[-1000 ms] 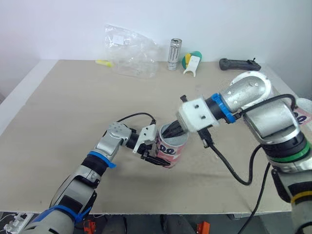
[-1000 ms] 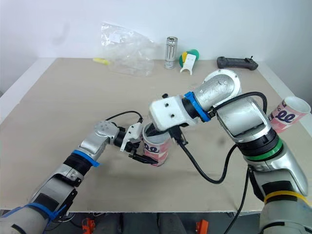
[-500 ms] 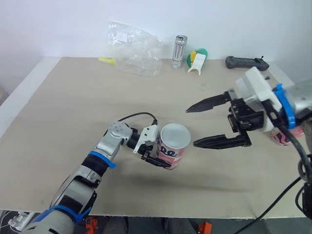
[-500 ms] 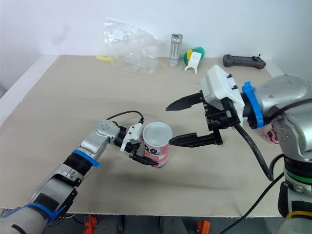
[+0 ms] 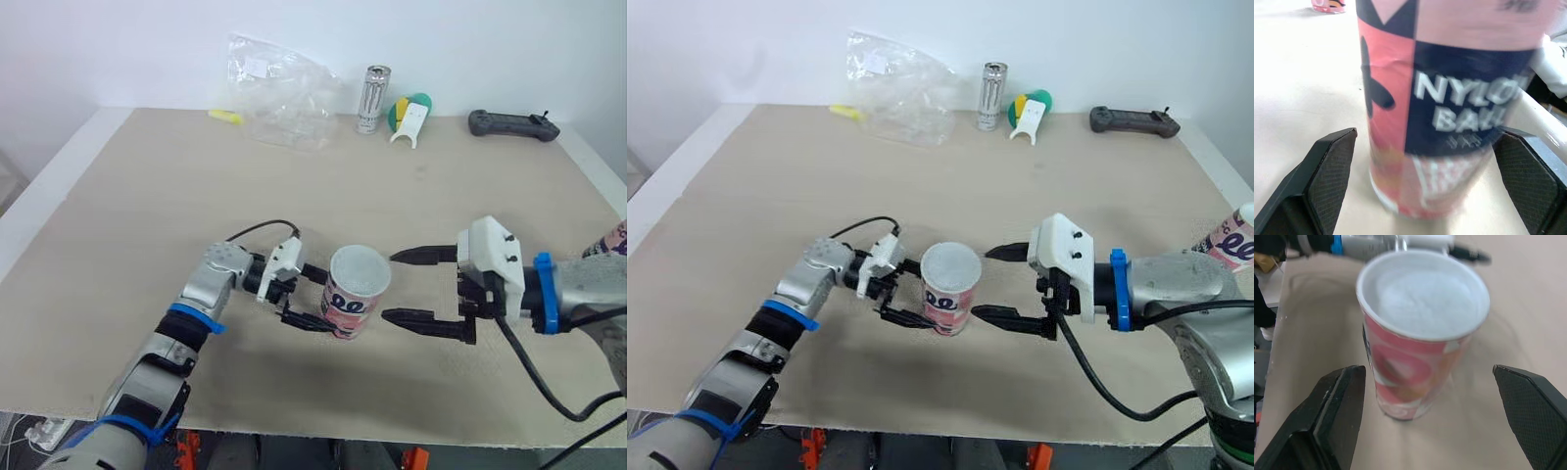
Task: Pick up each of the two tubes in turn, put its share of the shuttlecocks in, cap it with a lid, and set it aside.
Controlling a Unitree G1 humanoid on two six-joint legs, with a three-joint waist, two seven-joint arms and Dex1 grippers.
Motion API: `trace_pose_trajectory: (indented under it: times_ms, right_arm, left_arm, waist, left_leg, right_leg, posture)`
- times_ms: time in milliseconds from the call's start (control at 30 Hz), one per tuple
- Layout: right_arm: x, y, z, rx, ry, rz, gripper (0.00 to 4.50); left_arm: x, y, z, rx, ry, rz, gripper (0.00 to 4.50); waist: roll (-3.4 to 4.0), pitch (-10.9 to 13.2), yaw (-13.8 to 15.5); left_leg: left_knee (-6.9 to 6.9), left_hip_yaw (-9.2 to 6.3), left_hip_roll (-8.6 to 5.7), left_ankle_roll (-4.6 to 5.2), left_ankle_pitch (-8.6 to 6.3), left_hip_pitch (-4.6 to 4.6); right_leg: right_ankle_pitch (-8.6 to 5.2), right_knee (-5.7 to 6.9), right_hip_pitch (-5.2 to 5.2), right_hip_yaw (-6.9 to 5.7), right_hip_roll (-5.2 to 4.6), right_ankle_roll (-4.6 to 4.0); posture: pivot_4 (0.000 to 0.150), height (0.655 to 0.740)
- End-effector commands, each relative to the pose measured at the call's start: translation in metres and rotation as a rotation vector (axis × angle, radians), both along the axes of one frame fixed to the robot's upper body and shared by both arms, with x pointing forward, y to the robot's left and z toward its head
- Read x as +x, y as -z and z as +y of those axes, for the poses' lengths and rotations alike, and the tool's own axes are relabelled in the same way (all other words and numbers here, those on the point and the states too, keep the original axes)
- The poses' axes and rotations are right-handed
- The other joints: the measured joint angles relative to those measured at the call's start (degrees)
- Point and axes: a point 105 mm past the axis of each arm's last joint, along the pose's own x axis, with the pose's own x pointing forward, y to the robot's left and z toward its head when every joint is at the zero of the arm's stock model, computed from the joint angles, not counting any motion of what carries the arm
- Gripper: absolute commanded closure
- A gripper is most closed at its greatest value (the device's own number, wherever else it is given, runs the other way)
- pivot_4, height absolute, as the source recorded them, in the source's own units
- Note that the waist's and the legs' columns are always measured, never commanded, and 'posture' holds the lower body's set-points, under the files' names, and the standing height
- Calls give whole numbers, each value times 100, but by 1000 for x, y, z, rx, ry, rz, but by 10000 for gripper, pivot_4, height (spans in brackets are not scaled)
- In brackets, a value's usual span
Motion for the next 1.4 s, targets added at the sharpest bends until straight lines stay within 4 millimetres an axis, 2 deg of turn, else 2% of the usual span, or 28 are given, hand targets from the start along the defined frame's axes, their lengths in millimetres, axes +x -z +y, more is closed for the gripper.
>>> trace_pose_trajectory:
  times_ms: [33, 200, 300, 367, 467, 600, 667, 1400]
  right_arm:
    - [-4, -7, -3, -12, 1, -53, 0]
    - [-6, 8, 1, 1, 1, -18, 0]
    - [6, 20, 6, 30, 44, -48, 0]
    - [4, 36, 7, 35, 51, 3, 0]
    - [0, 45, 10, 92, 59, 43, 0]
    - [-3, 52, 15, 138, 66, 72, 0]
    - [3, 54, 19, 160, 80, 54, 0]
    - [25, 66, 46, 248, 53, 45, 0]
  left_arm:
    - [-4, -5, 23, 18, -1, -55, 702]
    - [-3, -22, 51, 1, -62, -85, 702]
    - [-5, -53, 62, -112, -109, -45, 702]
    - [-9, -74, 68, -174, -141, -19, 702]
    - [-21, -86, 76, -163, -147, -19, 702]
    - [-34, -93, 81, -153, -152, -6, 702]
    - [-38, -94, 81, -153, -160, 5, 702]
    - [-42, -89, 73, -160, -151, 44, 702]
  waist:
    - [2, 2, 10]
    - [-7, 10, 78]
    - [-12, 13, 69]
    - [-13, 14, 68]
    - [-11, 14, 67]
    - [-8, 16, 68]
    - [-12, 18, 67]
    - [-11, 18, 67]
  left_leg:
    - [-1, 0, 1, 0, 0, 0]
    - [7, -2, 0, 0, 0, -10]
    - [10, -3, 4, -1, 1, -12]
    - [10, -4, 6, -3, 2, -13]
    - [8, -6, 5, -3, 1, -18]
    - [9, -6, 3, -5, 1, -18]
    - [9, -9, 7, -6, 2, -17]
    - [10, -8, 7, -25, 14, -17]
  right_leg:
    - [6, 0, -1, 0, 1, -12]
    - [-2, -1, -2, -7, -3, 6]
    - [-6, -1, -2, -10, -3, 17]
    - [-6, 1, -5, -13, -1, 15]
    - [-10, 0, -6, -15, -3, 17]
    - [-10, 1, -6, -15, -5, 16]
    - [-8, 1, -6, -19, -1, 13]
    - [7, 2, -9, -18, -1, 10]
  posture:
    - [1500, 7400]
    - [1500, 7400]
    - [1500, 7400]
    - [1500, 7400]
    - [1500, 7400]
    - [1500, 7400]
    - [1500, 7400]
    - [1500, 7400]
